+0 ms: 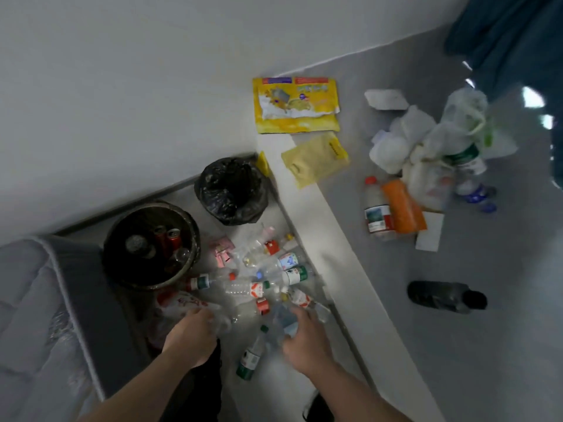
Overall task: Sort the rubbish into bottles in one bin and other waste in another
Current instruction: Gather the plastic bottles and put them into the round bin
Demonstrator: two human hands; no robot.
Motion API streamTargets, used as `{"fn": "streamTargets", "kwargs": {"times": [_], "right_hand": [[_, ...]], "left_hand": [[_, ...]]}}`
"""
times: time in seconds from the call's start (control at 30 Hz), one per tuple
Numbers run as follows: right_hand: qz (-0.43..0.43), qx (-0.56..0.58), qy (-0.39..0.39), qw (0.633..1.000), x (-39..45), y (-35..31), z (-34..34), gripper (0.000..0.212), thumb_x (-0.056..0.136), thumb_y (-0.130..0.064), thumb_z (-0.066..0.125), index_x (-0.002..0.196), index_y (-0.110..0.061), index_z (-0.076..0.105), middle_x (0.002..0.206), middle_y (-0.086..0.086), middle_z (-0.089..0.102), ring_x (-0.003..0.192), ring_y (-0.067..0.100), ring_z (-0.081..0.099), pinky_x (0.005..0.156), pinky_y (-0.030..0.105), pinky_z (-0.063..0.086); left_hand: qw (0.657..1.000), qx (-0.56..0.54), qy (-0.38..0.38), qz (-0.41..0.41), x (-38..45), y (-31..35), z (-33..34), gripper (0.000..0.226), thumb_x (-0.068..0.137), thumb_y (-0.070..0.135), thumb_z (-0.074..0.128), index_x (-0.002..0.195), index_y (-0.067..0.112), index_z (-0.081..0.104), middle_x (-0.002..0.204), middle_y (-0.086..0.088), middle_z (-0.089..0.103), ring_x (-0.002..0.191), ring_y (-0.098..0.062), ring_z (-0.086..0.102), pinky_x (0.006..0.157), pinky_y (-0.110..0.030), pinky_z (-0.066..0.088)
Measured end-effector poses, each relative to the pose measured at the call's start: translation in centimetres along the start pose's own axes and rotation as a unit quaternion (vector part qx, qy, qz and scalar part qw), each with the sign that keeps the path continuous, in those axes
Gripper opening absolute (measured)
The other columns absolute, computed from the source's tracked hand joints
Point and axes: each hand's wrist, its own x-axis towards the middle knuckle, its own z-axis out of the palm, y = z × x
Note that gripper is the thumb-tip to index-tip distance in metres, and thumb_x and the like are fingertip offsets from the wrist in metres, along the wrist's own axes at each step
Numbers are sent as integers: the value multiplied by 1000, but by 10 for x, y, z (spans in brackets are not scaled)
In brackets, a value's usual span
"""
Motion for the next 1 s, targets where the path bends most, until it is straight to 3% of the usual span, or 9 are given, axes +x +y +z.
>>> {"fn": "streamTargets", "kwargs": {"times": [0.1, 0.23, 0.37, 0.47, 0.63, 0.9, 1.0], "right_hand": [[-42, -1, 22, 999, -29, 35, -40, 52, 89, -24, 62, 138, -23, 46, 144, 2, 44, 130, 25, 46, 102, 31, 41], [-57, -7, 30, 998, -92, 81, -100, 61, 89, -24, 62, 146, -24, 40, 148, 2, 39, 132, 26, 44, 108, 34, 38], [-56, -14, 38, 998, -147, 119, -154, 59, 88, -22, 59, 144, -24, 40, 145, 5, 40, 127, 29, 47, 107, 35, 40], [-49, -2, 51, 997, -178, 138, -187, 60, 90, -28, 60, 146, -22, 41, 144, 3, 40, 127, 28, 47, 105, 34, 41], [-37, 15, 83, 996, -209, 160, -229, 58, 88, -27, 60, 143, -23, 43, 143, 0, 42, 124, 23, 52, 100, 31, 44], [28, 27, 133, 990, -254, 189, -289, 56, 87, -27, 61, 141, -22, 45, 145, 2, 41, 120, 25, 56, 97, 31, 47], [31, 29, 155, 987, -266, 198, -314, 57, 88, -27, 61, 142, -20, 44, 147, 5, 40, 122, 26, 56, 99, 30, 45]], "left_hand": [[998, -56, 19, 35, -29, 52, 7, 37, 95, 27, 48, 130, 27, 61, 137, 3, 53, 128, -20, 48, 108, -30, 39], [994, -29, 104, 19, -100, 142, 3, 38, 86, 18, 63, 125, 19, 64, 130, -7, 59, 112, -26, 61, 92, -33, 51], [994, -2, 91, 65, -171, 213, -1, 45, 87, 15, 64, 131, 22, 59, 142, -1, 48, 109, -14, 56, 89, -24, 45], [992, 4, 104, 70, -207, 254, -15, 44, 88, 19, 65, 130, 25, 59, 140, -1, 50, 108, -18, 60, 91, -29, 51], [988, -8, 120, 101, -245, 299, -41, 44, 88, 22, 65, 131, 26, 58, 140, -2, 48, 104, -19, 61, 92, -32, 51], [980, 7, 126, 154, -276, 339, -74, 45, 92, 27, 62, 136, 22, 56, 146, -5, 43, 125, -22, 53, 102, -33, 43], [979, 23, 120, 165, -281, 359, -78, 44, 93, 26, 62, 136, 21, 55, 146, -6, 44, 123, -23, 54, 103, -33, 43]]}}
